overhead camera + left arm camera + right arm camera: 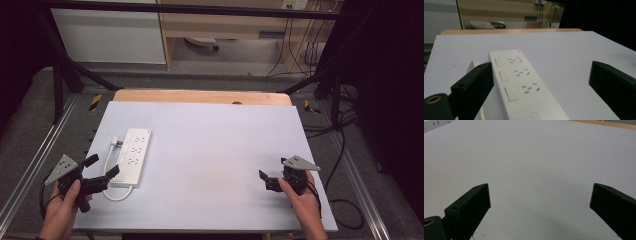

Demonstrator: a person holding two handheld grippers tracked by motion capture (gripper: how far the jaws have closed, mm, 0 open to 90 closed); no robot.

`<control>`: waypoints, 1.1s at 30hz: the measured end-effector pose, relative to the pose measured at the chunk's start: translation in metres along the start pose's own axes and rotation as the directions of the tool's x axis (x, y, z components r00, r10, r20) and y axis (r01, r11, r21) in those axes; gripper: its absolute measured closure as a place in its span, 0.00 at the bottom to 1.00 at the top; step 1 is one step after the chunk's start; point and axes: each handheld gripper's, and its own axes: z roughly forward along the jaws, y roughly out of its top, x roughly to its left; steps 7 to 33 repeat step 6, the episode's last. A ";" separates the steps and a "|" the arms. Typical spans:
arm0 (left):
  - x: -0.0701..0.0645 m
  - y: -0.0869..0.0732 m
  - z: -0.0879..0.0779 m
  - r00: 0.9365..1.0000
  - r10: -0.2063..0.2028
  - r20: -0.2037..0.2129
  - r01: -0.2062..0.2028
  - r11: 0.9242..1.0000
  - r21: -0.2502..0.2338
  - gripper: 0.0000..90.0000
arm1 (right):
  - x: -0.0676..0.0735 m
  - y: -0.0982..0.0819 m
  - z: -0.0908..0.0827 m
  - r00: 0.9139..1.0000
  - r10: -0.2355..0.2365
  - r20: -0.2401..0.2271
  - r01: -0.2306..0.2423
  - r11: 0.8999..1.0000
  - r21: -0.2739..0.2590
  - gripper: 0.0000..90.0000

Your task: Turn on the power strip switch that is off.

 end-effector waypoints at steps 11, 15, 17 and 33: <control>-0.004 -0.017 -0.001 1.000 0.019 0.019 -0.022 0.991 0.131 0.06 | -0.001 -0.001 0.001 1.000 -0.001 0.019 0.001 1.000 0.005 0.04; -0.004 -0.017 -0.001 1.000 0.019 0.019 -0.022 0.991 0.131 0.06 | -0.001 -0.001 0.001 1.000 -0.001 0.019 0.001 1.000 0.005 0.04; -0.004 -0.017 -0.001 1.000 0.019 0.019 -0.022 0.991 0.131 0.06 | -0.001 -0.001 0.001 1.000 -0.001 0.019 0.001 1.000 0.005 0.04; -0.004 -0.017 -0.001 1.000 0.019 0.019 -0.022 0.991 0.131 0.06 | -0.001 -0.001 0.001 1.000 -0.001 0.019 0.001 1.000 0.005 0.04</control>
